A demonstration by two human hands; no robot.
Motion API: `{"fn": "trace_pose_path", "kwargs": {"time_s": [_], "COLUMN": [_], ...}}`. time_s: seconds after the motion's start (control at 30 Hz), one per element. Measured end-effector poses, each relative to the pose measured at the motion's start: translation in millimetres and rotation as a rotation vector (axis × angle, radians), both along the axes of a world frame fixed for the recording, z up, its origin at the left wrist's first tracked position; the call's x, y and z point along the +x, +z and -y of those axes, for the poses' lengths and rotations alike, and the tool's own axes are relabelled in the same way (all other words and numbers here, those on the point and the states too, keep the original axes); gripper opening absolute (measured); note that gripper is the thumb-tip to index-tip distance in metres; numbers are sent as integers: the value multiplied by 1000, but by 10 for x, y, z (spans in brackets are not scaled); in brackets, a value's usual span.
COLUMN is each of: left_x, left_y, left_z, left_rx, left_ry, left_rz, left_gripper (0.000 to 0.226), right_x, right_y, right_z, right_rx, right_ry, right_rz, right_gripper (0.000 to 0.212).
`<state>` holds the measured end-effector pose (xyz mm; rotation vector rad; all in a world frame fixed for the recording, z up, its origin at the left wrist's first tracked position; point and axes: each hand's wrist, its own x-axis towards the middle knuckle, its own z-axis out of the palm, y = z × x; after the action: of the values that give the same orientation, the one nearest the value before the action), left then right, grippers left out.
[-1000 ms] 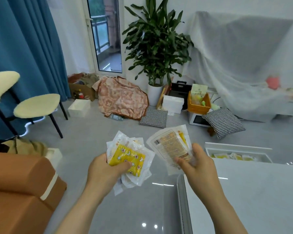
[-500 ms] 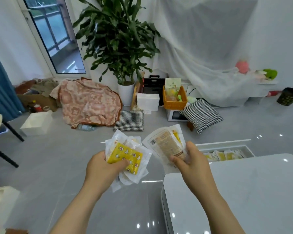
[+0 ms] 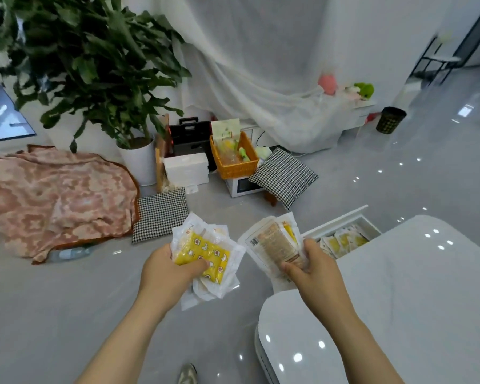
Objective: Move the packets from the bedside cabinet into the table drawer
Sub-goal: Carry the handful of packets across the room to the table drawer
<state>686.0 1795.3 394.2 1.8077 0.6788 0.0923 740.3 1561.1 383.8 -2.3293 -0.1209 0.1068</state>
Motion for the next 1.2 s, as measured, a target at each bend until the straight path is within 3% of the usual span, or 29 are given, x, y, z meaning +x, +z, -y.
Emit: {"fn": "trace_pose_path", "kwargs": {"time_s": [0.33, 0.4, 0.77, 0.87, 1.1, 1.2], "left_x": [1301, 1539, 3061, 3414, 4079, 4421], "left_y": [-171, -224, -344, -393, -623, -748], "left_z": [-543, -532, -214, -44, 297, 439], "left_rx": [76, 93, 188, 190, 218, 228], "left_ry": [-324, -390, -595, -637, -794, -855], "left_rz": [-97, -121, -230, -269, -356, -371], "left_gripper": [12, 11, 13, 22, 21, 25], "right_x": [626, 783, 1974, 2229, 2500, 2610], "right_y": [-256, -315, -732, -819, -1049, -1128], "right_z": [-521, -521, -184, -38, 249, 342], "right_rx": [14, 12, 32, 30, 77, 84], "right_ry": [-254, -295, -466, -485, -637, -717], "right_rz": [-124, -150, -299, -338, -430, -454], "right_gripper": [26, 20, 22, 22, 34, 26]}}
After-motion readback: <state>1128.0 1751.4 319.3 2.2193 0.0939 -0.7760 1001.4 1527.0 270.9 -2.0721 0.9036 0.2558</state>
